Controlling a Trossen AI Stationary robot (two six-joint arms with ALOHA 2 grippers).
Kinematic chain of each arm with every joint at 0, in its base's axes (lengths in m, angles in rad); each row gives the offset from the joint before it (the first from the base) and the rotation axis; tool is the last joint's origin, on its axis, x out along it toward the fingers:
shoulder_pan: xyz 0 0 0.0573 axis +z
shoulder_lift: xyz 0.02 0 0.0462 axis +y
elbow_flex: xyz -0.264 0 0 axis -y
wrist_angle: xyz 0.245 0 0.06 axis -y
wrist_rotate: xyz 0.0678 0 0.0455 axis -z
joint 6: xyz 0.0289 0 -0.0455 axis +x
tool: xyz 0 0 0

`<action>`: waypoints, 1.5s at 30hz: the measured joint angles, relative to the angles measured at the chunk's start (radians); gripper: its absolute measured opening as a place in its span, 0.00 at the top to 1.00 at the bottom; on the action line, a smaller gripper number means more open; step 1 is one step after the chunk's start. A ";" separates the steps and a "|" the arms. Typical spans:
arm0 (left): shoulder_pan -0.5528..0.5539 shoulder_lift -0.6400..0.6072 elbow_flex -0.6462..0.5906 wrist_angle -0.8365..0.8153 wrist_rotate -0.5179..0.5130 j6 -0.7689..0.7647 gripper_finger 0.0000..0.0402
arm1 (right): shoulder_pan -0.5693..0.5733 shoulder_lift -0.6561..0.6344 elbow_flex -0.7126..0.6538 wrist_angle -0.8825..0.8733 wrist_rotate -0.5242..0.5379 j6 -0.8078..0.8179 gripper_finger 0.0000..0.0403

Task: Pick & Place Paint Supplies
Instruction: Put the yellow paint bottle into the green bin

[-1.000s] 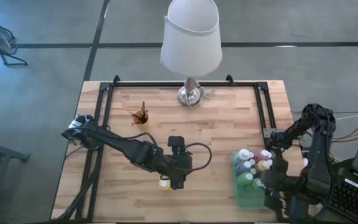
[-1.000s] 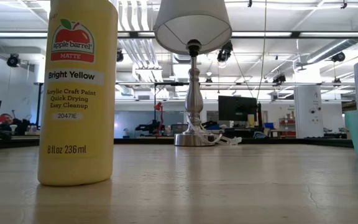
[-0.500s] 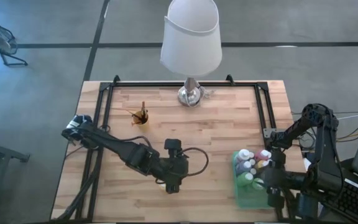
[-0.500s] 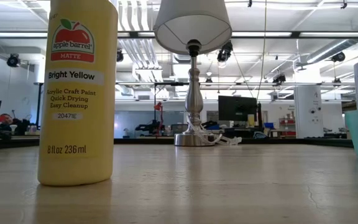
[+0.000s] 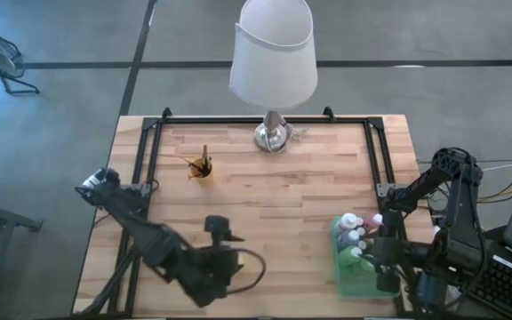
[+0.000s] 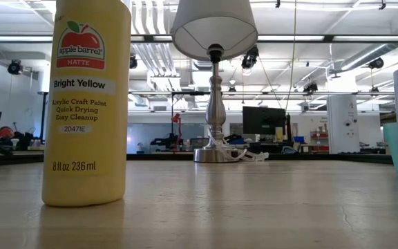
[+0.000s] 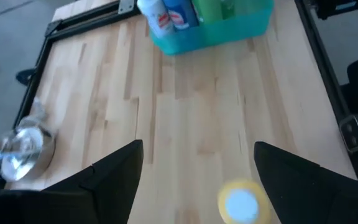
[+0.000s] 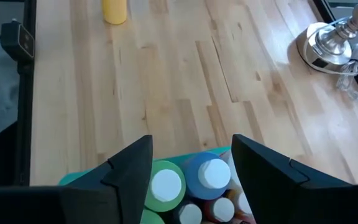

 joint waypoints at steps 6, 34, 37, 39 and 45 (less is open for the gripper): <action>-0.109 -0.001 -0.002 -0.151 -0.073 -0.238 0.23 | -0.016 0.000 0.000 0.000 0.001 -0.017 0.49; -0.318 0.000 -0.645 0.354 -0.198 -0.813 0.23 | -0.037 0.000 -0.001 0.000 0.145 -0.046 0.44; -0.318 0.000 -0.757 0.551 -0.198 -0.812 0.23 | -0.037 0.000 -0.001 0.000 0.226 -0.039 0.43; -0.318 0.000 -0.817 0.659 -0.198 -0.799 0.23 | -0.046 0.000 -0.001 0.000 0.301 -0.036 0.44; -0.310 0.000 -0.904 0.817 -0.210 -0.743 0.23 | -0.161 -0.057 -0.003 0.000 0.411 -0.152 0.49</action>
